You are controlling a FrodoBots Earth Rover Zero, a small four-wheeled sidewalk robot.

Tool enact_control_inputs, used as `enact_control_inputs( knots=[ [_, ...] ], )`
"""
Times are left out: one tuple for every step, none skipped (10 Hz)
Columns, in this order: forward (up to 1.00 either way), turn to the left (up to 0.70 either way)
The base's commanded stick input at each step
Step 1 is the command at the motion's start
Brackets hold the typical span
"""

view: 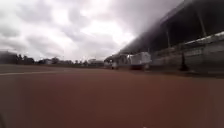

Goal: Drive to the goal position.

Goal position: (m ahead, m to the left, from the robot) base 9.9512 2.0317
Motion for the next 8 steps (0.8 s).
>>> enact_control_inputs(
  knots=[
    [0.70,0.00],
    [0.70,0.00],
    [0.70,0.00],
    [0.70,0.00],
    [0.70,0.00],
    [0.70,0.00],
    [0.70,0.00],
    [0.70,0.00]
  ],
)
